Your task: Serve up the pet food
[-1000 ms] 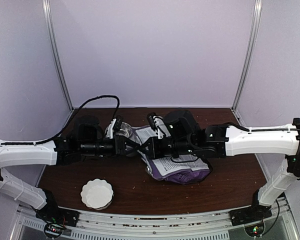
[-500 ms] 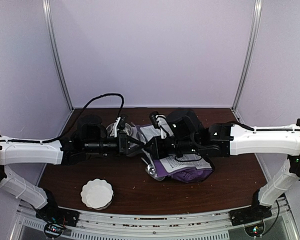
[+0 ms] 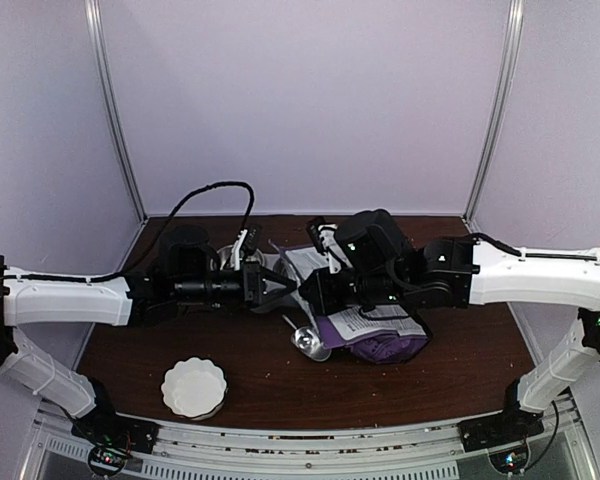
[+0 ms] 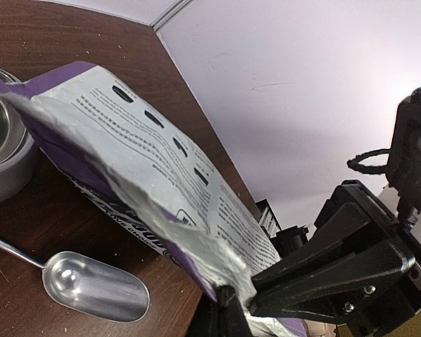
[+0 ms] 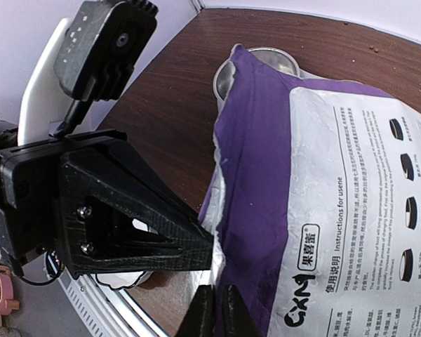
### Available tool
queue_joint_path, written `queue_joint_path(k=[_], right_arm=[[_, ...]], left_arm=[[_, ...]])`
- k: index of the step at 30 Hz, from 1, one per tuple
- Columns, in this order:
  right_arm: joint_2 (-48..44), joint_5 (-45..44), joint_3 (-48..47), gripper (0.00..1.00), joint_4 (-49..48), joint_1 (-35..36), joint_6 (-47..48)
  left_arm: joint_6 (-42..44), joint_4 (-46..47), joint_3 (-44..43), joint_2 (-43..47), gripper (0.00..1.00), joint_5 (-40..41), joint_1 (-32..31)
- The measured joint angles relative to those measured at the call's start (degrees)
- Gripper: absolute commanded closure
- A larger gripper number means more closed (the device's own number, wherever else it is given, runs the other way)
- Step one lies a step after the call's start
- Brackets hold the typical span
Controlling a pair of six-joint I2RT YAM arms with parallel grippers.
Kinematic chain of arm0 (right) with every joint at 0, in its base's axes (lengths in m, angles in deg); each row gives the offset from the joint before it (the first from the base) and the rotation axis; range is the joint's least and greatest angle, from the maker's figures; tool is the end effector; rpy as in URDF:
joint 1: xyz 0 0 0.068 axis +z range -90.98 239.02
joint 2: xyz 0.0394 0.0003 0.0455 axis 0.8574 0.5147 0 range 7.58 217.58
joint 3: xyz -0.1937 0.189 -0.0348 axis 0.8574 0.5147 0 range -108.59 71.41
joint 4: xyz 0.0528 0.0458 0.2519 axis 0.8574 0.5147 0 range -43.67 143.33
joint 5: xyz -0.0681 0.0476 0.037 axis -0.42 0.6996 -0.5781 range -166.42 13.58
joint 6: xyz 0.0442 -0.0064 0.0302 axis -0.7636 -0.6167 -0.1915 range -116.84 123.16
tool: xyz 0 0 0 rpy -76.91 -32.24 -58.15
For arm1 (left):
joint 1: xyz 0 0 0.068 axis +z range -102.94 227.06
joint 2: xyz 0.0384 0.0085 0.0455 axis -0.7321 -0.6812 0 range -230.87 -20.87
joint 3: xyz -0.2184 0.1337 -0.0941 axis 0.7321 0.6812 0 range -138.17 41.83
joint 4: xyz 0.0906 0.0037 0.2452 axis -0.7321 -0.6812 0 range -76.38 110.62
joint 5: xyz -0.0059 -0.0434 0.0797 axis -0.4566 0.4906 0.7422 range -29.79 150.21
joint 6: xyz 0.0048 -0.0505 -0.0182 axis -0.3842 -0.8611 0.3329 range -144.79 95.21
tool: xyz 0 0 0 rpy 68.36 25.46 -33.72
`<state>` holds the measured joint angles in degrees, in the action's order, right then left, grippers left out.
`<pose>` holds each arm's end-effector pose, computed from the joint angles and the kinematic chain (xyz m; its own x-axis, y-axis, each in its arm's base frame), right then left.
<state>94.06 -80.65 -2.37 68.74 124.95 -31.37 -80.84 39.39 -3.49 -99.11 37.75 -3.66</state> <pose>0.1433 0.3145 0.3187 -0.6955 -0.1709 -0.6979 -0.5969 0.6782 0.4288 0.1845 -0.2470 0.2632 -0.8744 -0.1417 -0.4641 0.4022 0.3236 -0.8565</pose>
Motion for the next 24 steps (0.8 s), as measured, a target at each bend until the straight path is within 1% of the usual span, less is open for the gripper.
queue_joint_path(k=[4, 10, 15, 18, 21, 24], right_arm=[[0.35, -0.68, -1.05, 0.89, 1.79, 0.13, 0.20], [1.57, -1.18, -2.38, 0.83, 3.19, 0.44, 0.35], [2.23, -1.38, -3.65, 0.83, 4.24, 0.59, 0.39], [2.93, -1.90, -4.48, 0.85, 4.72, 0.59, 0.52], [3.87, -2.29, -5.29, 0.89, 5.05, 0.66, 0.68], [4.42, -2.75, -5.84, 0.98, 5.29, 0.87, 0.94]], left_arm=[[0.22, -0.17, -0.07, -0.02, 1.00, -0.11, 0.00], [0.63, -0.42, -0.13, -0.02, 1.00, -0.22, 0.00], [0.70, -0.44, -0.26, -0.04, 1.00, -0.28, 0.00], [0.81, -0.44, -0.33, -0.04, 1.00, -0.28, 0.00], [0.92, -0.68, -0.33, -0.04, 1.00, -0.26, 0.00], [0.96, -0.92, -0.33, -0.04, 1.00, -0.28, 0.00]])
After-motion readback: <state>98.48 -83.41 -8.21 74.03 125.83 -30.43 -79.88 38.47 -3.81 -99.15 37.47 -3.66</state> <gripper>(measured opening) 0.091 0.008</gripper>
